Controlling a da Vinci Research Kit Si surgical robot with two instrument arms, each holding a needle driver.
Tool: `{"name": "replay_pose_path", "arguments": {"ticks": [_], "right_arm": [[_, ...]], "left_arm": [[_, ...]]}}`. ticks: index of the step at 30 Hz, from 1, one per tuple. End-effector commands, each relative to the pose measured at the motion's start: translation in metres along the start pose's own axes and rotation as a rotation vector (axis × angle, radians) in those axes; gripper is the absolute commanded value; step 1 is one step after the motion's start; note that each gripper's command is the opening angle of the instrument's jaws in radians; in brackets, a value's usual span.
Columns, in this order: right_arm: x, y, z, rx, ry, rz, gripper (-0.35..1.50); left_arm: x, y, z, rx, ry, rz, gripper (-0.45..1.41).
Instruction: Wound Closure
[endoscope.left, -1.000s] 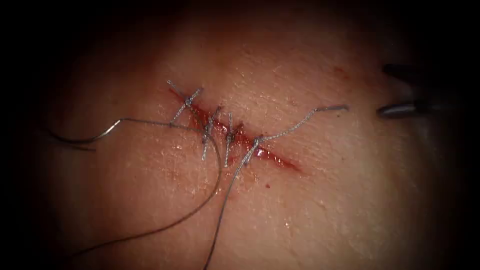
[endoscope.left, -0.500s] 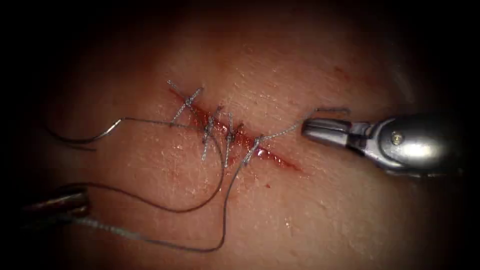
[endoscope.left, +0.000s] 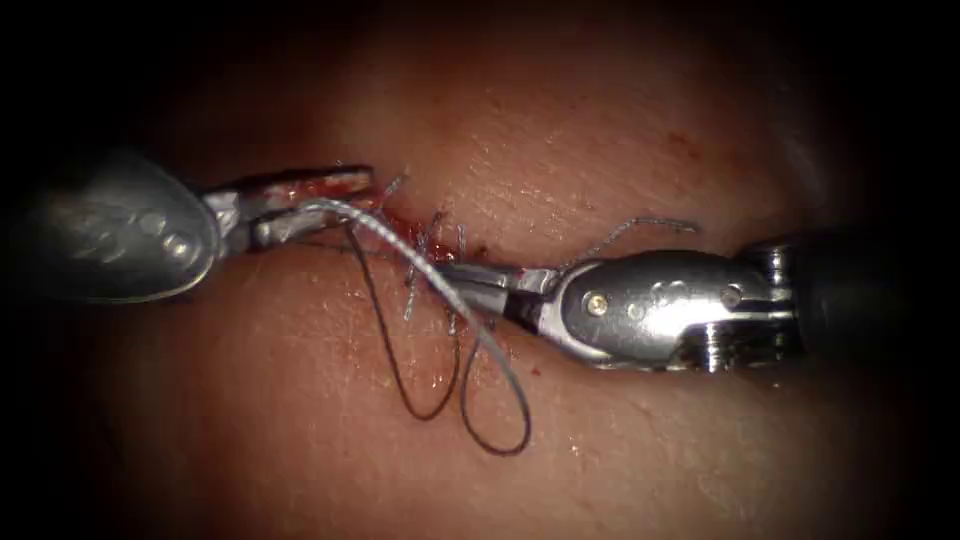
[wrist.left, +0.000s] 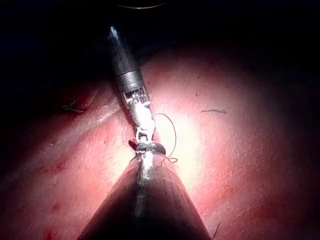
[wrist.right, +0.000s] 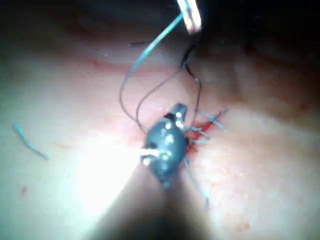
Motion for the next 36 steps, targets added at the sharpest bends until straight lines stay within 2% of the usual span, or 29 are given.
{"name": "replay_pose_path", "arguments": {"ticks": [1,6,11,22,23,24,25,26,28,30,32,33,36], "right_arm": [[-0.0002,-0.0009,0.0006,0.007,0.003,0.002,-0.35],[0.0011,-0.0021,0.0001,0.052,0.025,0.0,-0.35],[0.0028,-0.0033,-0.0005,0.055,0.056,0.008,-0.35],[0.0055,-0.0036,-0.0016,0.031,0.14,0.032,-0.32],[0.006,-0.0032,-0.002,0.011,0.176,0.041,-0.11],[0.0062,-0.003,-0.0022,0.0,0.186,0.045,-0.01],[0.0062,-0.003,-0.0022,0.0,0.186,0.045,-0.01],[0.0065,-0.0027,-0.0023,-0.022,0.214,0.058,0.16],[0.0065,-0.0028,-0.0022,-0.039,0.239,0.09,0.17],[0.0063,-0.0028,-0.0018,-0.062,0.256,0.109,0.34],[0.0063,-0.0028,-0.0017,-0.072,0.254,0.116,0.39],[0.0062,-0.0026,-0.0016,-0.085,0.26,0.135,0.48],[0.0051,-0.0026,-0.0006,-0.133,0.302,0.211,0.68]], "left_arm": [[-0.0001,0.0005,0.0007,0.0,0.001,0.0,-0.45],[-0.0017,-0.0001,0.0044,-0.016,-0.017,0.014,-0.45],[-0.0035,0.0014,0.0074,-0.037,-0.043,0.04,-0.45],[-0.0062,0.0021,0.0112,-0.05,-0.057,0.027,-0.45],[-0.0072,0.0024,0.0118,-0.056,-0.064,0.02,-0.45],[-0.0075,0.0025,0.012,-0.057,-0.066,0.018,-0.45],[-0.0075,0.0025,0.012,-0.057,-0.066,0.018,-0.45],[-0.0082,0.0029,0.0124,-0.06,-0.067,0.014,-0.45],[-0.0089,0.0034,0.0128,-0.065,-0.071,0.011,-0.45],[-0.0096,0.0042,0.0132,-0.07,-0.068,0.004,-0.45],[-0.0098,0.0045,0.0132,-0.07,-0.067,0.001,-0.45],[-0.01,0.0049,0.0132,-0.071,-0.068,-0.001,-0.45],[-0.0105,0.0068,0.0131,-0.081,-0.064,-0.003,-0.45]]}}
